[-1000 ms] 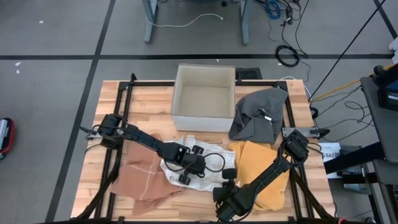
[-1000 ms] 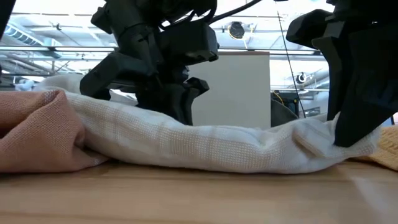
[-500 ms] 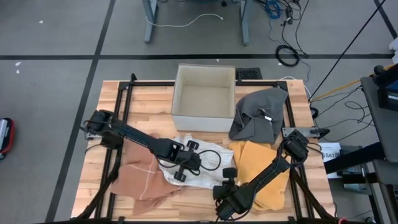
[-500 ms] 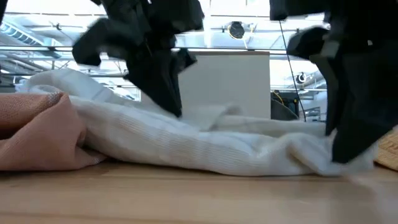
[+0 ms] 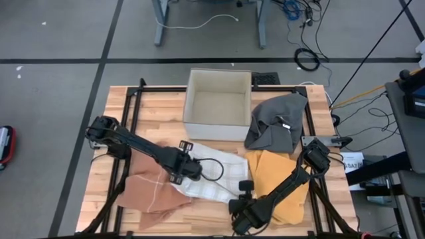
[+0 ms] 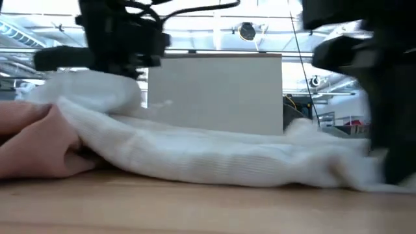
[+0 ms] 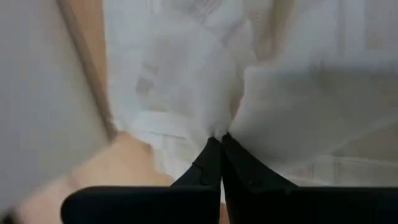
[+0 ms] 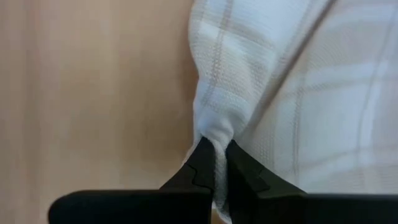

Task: Fold towel
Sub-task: Fold the white patterned towel

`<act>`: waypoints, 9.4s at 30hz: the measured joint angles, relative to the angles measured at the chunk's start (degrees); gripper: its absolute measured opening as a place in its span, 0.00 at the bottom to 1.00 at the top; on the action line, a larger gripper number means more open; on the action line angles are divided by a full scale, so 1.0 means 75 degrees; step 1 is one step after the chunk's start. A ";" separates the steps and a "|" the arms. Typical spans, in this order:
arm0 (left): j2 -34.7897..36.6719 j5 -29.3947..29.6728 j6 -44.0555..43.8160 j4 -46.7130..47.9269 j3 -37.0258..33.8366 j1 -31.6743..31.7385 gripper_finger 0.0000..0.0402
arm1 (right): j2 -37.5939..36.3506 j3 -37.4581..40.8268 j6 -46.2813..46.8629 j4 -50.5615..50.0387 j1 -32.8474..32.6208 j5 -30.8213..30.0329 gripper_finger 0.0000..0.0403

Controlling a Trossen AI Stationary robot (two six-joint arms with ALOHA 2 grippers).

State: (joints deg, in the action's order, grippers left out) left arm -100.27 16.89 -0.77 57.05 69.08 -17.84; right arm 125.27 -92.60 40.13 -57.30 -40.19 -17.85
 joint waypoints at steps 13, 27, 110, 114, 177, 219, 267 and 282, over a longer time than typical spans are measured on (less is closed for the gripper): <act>0.0300 0.0109 -0.0342 0.0252 -0.0023 -0.0122 0.03 | -0.0033 0.0012 0.0337 -0.0029 -0.0053 0.0061 0.03; 0.2878 0.1869 -0.1507 0.0443 -0.0012 -0.0609 0.35 | -0.0093 0.0019 0.0334 -0.0069 -0.0070 0.0106 0.03; -0.2833 -0.2160 0.2917 -1.0414 0.0000 -0.0904 0.35 | 0.0166 -0.0367 0.1080 0.0106 -0.0264 -0.0759 0.27; -0.2833 -0.2116 0.2917 -1.0411 0.0000 -0.0901 0.35 | 0.0152 -0.0084 0.1077 0.0289 -0.0241 -0.0572 0.09; -0.1435 -0.0540 0.3336 -0.6675 0.0000 -0.2737 0.03 | 0.0085 -0.0462 -0.1165 0.0807 -0.1054 -0.3063 0.52; 0.1878 0.2012 0.3801 -0.6460 0.0078 -0.3073 0.03 | -0.2162 0.0070 -0.3032 0.2294 -0.0574 -0.4780 0.01; 0.3531 -0.4622 0.1075 -0.6399 -0.3273 -0.0195 0.19 | -0.3174 0.0218 -0.2879 0.0691 0.0959 0.1713 0.23; 0.3529 -0.4101 -0.0150 -0.7592 -0.4415 -0.2134 0.35 | -0.2134 0.0610 -0.2078 0.1553 0.0396 -0.0185 0.42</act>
State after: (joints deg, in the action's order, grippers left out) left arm -73.80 -13.87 -1.90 0.11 35.97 -33.85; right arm 109.27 -88.03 24.54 -45.65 -37.22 -19.23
